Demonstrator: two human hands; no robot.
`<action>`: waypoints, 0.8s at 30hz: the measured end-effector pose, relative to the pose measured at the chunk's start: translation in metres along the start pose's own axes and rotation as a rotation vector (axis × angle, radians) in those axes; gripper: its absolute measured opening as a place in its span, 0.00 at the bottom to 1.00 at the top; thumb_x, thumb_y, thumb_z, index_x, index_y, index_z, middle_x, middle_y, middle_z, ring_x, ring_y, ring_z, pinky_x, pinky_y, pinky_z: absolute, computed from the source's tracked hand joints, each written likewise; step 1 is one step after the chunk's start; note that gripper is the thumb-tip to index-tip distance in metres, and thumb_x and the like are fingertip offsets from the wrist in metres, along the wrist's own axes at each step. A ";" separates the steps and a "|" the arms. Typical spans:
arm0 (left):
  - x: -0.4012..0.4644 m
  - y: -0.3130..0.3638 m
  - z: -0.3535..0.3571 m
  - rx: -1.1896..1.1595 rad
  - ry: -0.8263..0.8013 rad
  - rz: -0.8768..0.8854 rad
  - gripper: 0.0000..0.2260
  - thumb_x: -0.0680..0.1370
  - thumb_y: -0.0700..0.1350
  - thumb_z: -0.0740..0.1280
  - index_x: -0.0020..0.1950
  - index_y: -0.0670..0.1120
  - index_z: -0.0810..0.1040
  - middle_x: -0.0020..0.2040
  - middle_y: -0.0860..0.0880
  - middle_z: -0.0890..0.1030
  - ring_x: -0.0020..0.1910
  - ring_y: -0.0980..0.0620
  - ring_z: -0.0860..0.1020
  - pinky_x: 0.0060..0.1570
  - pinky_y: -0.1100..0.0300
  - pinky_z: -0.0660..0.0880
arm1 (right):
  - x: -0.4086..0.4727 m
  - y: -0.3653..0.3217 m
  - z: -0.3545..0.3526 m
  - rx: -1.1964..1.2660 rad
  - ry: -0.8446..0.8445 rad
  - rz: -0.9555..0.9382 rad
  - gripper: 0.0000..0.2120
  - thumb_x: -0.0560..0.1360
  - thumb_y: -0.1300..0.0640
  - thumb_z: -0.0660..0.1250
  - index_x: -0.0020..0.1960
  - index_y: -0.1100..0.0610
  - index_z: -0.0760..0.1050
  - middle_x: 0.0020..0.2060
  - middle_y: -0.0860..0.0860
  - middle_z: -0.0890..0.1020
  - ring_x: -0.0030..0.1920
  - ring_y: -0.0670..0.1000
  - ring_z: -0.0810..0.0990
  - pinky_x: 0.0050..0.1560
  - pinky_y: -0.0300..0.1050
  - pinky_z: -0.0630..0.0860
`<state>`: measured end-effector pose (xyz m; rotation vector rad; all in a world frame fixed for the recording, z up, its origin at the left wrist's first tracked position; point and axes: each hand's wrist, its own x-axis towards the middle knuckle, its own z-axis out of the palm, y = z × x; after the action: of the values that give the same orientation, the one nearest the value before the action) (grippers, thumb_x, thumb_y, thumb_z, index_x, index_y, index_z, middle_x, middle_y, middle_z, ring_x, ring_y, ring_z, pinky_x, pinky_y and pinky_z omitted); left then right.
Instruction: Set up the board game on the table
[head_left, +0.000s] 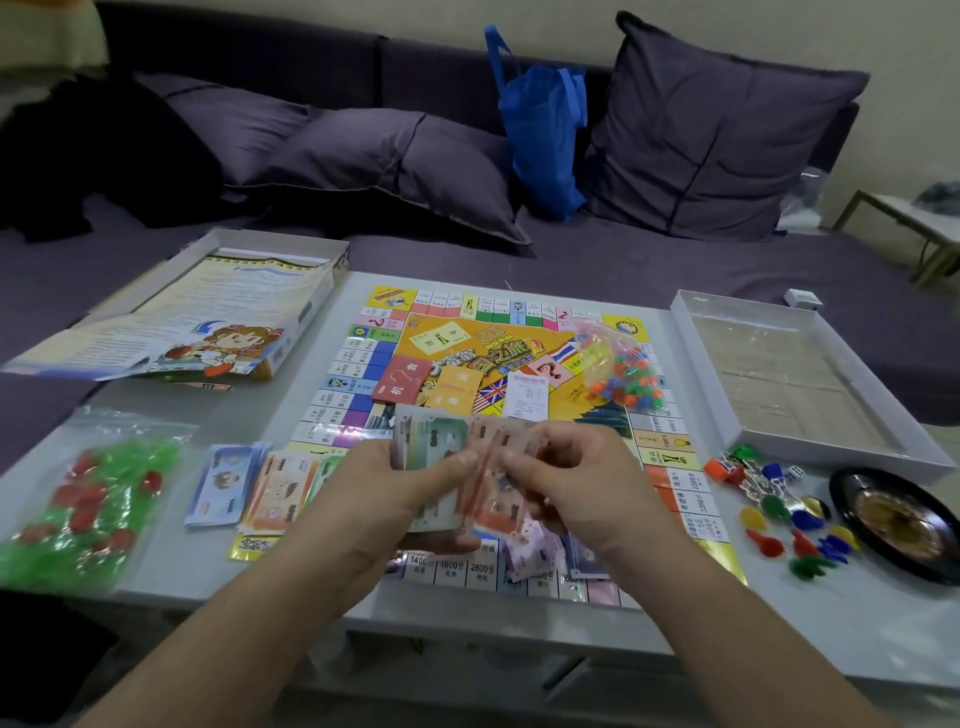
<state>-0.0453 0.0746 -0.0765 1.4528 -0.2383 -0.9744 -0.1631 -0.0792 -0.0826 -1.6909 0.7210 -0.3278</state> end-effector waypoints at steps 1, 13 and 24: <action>0.002 0.002 -0.004 -0.028 0.020 -0.011 0.12 0.77 0.40 0.74 0.59 0.38 0.80 0.48 0.38 0.88 0.47 0.38 0.88 0.42 0.41 0.85 | 0.003 0.000 -0.003 -0.002 0.042 0.011 0.05 0.80 0.62 0.72 0.45 0.61 0.83 0.33 0.55 0.85 0.28 0.49 0.76 0.27 0.39 0.71; 0.013 0.009 -0.040 -0.165 0.185 -0.024 0.13 0.83 0.33 0.65 0.67 0.38 0.73 0.50 0.36 0.87 0.47 0.37 0.88 0.35 0.46 0.85 | 0.019 0.002 0.026 -0.281 0.008 0.077 0.09 0.79 0.59 0.74 0.54 0.53 0.74 0.43 0.50 0.85 0.36 0.47 0.88 0.30 0.38 0.79; 0.009 0.000 -0.054 -0.059 0.126 -0.002 0.14 0.78 0.37 0.74 0.62 0.40 0.80 0.51 0.40 0.88 0.48 0.40 0.88 0.44 0.44 0.85 | 0.025 0.017 0.068 -0.952 0.034 -0.159 0.18 0.78 0.50 0.72 0.62 0.50 0.67 0.58 0.47 0.71 0.53 0.51 0.77 0.46 0.48 0.75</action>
<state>-0.0031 0.1077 -0.0897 1.4545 -0.1150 -0.8811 -0.1098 -0.0430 -0.1202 -2.6546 0.8298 -0.1142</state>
